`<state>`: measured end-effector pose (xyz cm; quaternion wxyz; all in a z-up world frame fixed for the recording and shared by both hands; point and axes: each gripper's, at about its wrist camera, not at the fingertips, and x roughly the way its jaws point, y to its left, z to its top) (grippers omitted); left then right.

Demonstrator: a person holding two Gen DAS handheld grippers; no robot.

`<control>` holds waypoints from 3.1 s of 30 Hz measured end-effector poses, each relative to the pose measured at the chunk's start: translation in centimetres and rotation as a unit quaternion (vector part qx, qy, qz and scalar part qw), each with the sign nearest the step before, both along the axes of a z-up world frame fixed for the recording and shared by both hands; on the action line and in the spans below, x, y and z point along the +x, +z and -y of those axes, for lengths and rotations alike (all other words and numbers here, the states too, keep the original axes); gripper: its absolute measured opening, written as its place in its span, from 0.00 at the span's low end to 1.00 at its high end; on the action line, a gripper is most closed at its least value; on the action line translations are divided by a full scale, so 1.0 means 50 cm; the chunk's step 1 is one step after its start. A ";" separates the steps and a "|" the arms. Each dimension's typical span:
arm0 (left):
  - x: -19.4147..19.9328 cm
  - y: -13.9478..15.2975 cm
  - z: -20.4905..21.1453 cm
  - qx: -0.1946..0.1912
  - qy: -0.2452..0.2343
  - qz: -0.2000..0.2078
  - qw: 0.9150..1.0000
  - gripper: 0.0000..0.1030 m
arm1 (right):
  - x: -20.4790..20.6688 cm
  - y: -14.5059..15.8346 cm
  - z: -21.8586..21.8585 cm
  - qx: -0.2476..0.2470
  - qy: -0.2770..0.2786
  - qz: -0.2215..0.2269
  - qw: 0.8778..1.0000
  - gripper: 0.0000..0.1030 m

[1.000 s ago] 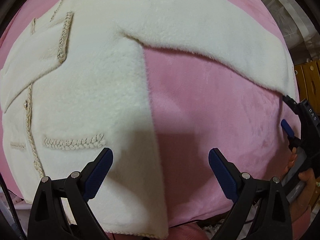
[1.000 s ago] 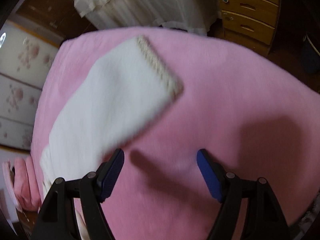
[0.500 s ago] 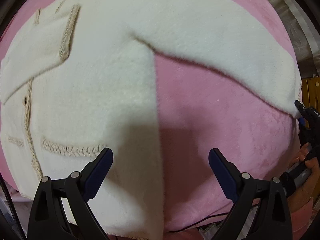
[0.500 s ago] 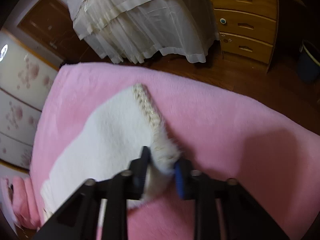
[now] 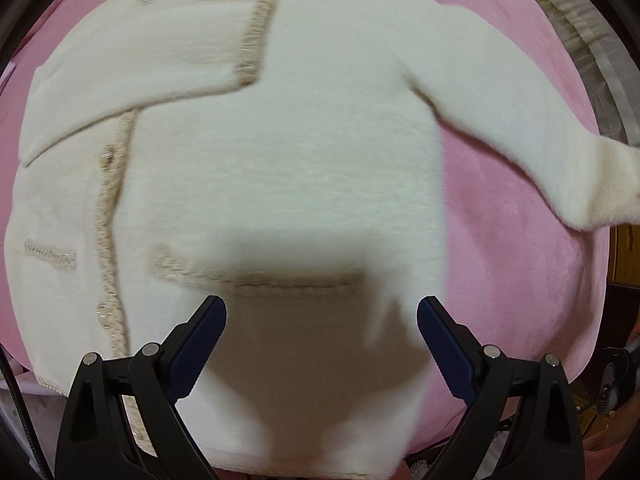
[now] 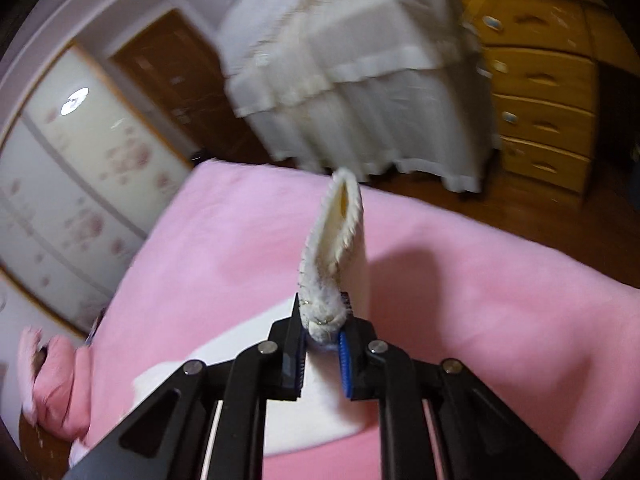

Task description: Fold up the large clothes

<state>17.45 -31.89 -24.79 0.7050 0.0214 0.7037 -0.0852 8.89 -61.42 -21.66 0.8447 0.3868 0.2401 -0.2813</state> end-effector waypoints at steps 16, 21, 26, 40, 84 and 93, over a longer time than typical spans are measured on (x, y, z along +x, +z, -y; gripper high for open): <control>0.113 0.074 -0.522 -0.002 0.054 0.080 0.995 0.93 | 0.288 0.044 -0.658 -0.035 0.204 0.002 0.978 0.12; 0.147 0.015 -0.660 -0.002 0.093 0.073 0.993 0.93 | 0.356 -0.078 -0.778 0.031 0.225 -0.052 0.972 0.13; 0.151 0.000 -0.695 -0.024 0.109 0.067 0.991 0.93 | 0.390 -0.124 -0.815 0.043 0.225 -0.085 0.970 0.17; 0.221 0.004 -0.527 -0.138 0.058 0.089 0.985 0.93 | 0.303 -0.088 -0.726 0.028 0.247 -0.096 0.964 0.64; 0.352 0.298 -0.315 -0.120 0.059 0.372 0.919 0.14 | 0.283 -0.185 -0.523 -0.032 0.272 -0.247 0.930 0.64; 0.322 0.024 -0.435 -0.033 0.140 0.208 0.968 0.14 | 0.303 -0.208 -0.523 -0.041 0.237 -0.241 0.940 0.64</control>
